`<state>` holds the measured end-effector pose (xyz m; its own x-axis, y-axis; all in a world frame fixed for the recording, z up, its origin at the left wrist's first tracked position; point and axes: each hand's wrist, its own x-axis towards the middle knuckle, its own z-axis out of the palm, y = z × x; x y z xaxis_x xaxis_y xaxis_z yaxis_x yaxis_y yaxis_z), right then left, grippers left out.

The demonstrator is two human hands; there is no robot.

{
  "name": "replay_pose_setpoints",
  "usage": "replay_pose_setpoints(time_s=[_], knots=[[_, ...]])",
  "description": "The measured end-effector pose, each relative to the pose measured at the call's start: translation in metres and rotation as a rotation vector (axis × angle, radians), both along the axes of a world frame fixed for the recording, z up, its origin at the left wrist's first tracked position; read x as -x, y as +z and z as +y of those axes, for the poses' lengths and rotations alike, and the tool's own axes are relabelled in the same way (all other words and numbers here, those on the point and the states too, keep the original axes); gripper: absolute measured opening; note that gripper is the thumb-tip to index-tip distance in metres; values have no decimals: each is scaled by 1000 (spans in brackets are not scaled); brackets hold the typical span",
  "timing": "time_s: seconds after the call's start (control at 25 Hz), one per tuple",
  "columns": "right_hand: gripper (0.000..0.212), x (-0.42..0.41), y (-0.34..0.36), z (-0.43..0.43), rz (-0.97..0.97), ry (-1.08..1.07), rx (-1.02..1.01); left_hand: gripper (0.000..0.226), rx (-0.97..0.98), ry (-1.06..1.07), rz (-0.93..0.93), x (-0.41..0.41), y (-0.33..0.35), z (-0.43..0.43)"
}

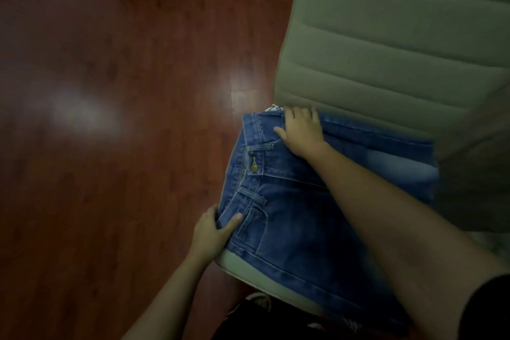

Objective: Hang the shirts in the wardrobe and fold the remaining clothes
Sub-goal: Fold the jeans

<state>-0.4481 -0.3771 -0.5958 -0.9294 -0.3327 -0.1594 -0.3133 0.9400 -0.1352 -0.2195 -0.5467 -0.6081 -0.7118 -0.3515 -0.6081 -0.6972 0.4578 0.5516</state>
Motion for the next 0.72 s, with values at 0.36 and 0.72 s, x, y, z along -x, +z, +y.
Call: replay_pose_setpoints(time_s=[0.36, 0.72], knots=[[32, -24, 69, 28, 123, 70, 167, 44, 161, 30, 41, -3, 67, 36], [41, -51, 303, 204, -9, -378, 418, 37, -186, -334, 371, 61, 318, 153]])
